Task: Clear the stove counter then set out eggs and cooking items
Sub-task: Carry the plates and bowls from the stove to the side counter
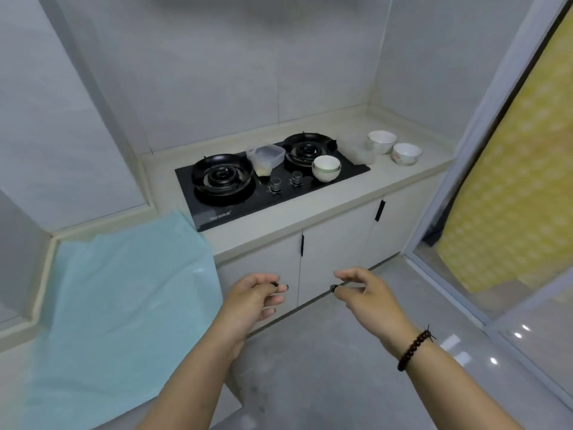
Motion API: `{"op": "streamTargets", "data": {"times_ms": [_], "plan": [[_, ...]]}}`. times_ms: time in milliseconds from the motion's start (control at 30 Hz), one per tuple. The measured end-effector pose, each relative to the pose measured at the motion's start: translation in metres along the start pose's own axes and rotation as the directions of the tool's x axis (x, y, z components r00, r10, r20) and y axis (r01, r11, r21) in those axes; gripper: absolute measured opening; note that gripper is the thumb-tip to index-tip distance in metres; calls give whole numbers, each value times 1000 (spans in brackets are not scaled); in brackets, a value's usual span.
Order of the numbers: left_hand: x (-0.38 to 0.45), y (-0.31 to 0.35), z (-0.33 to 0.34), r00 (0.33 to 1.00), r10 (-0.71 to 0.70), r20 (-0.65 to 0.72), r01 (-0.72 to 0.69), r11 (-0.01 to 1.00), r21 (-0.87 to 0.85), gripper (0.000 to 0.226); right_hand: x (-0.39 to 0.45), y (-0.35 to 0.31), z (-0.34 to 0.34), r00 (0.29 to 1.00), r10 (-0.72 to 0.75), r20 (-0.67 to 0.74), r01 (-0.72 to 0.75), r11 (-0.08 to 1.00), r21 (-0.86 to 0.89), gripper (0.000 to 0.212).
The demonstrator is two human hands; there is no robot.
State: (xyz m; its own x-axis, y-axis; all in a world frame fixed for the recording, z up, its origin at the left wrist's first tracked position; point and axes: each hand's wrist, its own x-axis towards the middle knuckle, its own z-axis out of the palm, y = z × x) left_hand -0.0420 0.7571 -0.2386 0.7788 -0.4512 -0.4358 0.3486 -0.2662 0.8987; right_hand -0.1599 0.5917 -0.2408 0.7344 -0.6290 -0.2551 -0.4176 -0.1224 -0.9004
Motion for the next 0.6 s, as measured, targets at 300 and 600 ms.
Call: {"op": "streamTargets", "data": {"times_ms": [300, 600], "plan": [[103, 49, 69, 992, -39, 124, 29, 996, 80, 18, 90, 7, -59, 989, 82, -124, -72, 994, 83, 20], [207, 101, 159, 996, -42, 74, 41, 999, 20, 20, 228, 5, -136, 997, 51, -60, -50, 999, 14, 20]]}}
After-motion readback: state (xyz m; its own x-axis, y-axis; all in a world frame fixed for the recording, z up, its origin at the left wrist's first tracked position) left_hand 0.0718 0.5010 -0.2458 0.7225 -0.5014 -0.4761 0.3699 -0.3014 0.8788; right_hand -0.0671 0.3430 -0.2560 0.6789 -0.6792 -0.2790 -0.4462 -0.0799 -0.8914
